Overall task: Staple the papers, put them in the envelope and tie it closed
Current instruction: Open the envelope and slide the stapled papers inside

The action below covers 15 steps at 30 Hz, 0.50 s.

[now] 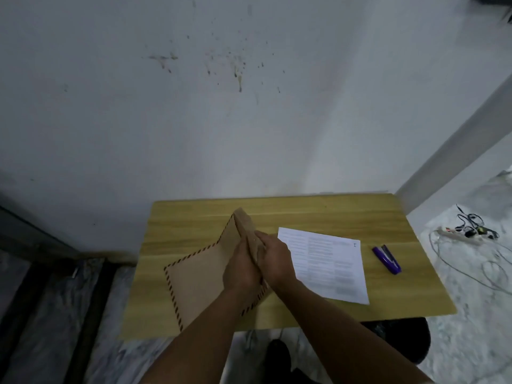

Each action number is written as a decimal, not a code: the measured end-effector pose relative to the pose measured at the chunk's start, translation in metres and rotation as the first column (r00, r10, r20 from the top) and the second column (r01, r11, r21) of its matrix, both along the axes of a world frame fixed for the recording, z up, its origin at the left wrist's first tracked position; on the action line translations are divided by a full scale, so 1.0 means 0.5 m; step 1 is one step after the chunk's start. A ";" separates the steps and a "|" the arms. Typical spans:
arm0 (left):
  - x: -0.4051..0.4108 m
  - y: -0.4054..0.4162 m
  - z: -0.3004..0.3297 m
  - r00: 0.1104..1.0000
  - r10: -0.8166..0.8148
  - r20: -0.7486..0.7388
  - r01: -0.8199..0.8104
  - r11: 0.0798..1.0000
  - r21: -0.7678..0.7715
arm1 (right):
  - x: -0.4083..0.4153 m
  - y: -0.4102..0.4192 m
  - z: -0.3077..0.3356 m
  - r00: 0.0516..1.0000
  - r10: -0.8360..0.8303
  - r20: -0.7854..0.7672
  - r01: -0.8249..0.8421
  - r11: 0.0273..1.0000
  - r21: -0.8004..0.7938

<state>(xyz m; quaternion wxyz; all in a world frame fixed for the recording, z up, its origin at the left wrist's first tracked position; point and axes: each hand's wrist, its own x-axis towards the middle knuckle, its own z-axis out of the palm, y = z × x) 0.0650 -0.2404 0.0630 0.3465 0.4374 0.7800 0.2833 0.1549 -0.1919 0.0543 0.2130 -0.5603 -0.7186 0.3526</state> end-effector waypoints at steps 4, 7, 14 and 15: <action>0.023 0.000 -0.020 0.995 0.034 -0.092 -0.040 0.997 -0.070 | 0.028 0.031 -0.023 0.996 0.049 0.076 -0.046 0.998 -0.042; 0.029 -0.002 -0.036 0.984 0.027 -0.175 -0.048 0.991 -0.122 | 0.051 0.051 -0.030 0.983 0.077 0.168 -0.070 0.997 -0.044; 0.043 -0.003 -0.066 0.957 -0.006 -0.291 -0.067 0.968 -0.242 | 0.081 0.068 -0.064 0.941 0.166 0.294 -0.142 0.985 -0.103; 0.046 -0.004 -0.072 0.956 -0.012 -0.295 -0.062 0.969 -0.239 | 0.083 0.068 -0.069 0.941 0.176 0.289 -0.152 0.983 -0.104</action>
